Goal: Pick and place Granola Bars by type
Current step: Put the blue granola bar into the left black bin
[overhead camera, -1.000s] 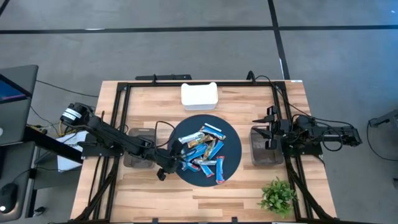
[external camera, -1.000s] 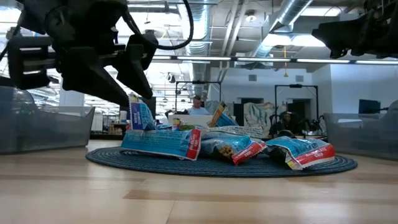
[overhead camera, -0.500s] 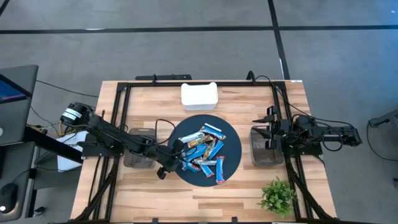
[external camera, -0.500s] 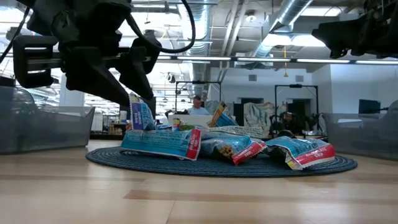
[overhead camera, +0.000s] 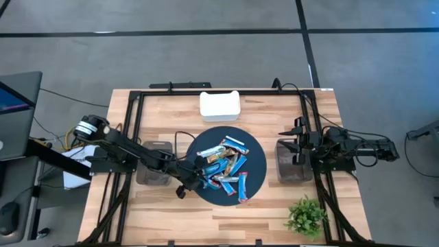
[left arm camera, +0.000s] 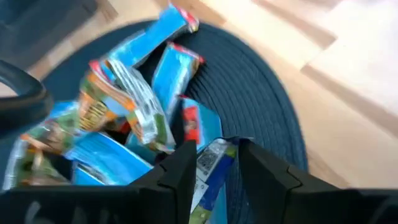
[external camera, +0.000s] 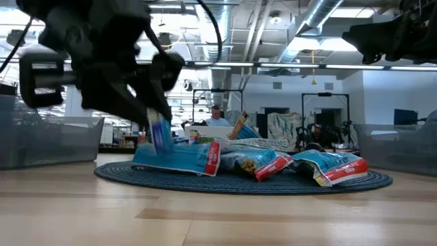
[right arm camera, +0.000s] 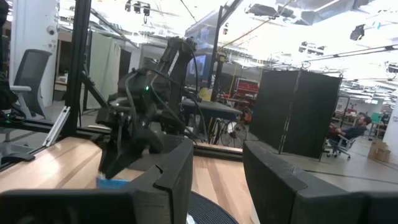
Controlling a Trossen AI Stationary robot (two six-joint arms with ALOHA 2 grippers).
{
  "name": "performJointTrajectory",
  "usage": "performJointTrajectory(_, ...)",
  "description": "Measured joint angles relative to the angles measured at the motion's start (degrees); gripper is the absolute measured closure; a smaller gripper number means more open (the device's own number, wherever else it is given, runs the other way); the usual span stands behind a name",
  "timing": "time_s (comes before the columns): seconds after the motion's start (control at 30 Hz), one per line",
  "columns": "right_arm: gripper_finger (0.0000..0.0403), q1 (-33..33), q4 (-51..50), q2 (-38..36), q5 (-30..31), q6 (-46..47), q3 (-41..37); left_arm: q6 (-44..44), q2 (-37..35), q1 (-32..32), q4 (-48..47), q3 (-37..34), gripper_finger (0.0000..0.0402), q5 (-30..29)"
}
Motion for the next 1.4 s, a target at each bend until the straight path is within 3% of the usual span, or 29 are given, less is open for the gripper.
performJointTrajectory(0.4,0.0269,0.0,-0.02,-0.01,-0.01,0.01,0.0,1.82,1.56,0.26,-2.44,3.21,0.0293,-0.27)
performJointTrajectory(0.8,0.0269,-0.02,-0.04,-0.01,-0.01,0.01,0.0,1.93,1.5,0.26,-3.31,3.28,0.0383,-0.33)
performJointTrajectory(0.93,0.0269,-0.02,-0.04,-0.01,-0.01,0.01,0.0,2.03,1.5,0.22,-3.3,3.28,0.04,-1.55)
performJointTrajectory(1.4,0.0269,0.0,-0.09,-0.01,-0.01,0.0,0.0,3.5,1.1,-0.13,-4.88,6.88,0.0401,-11.03)
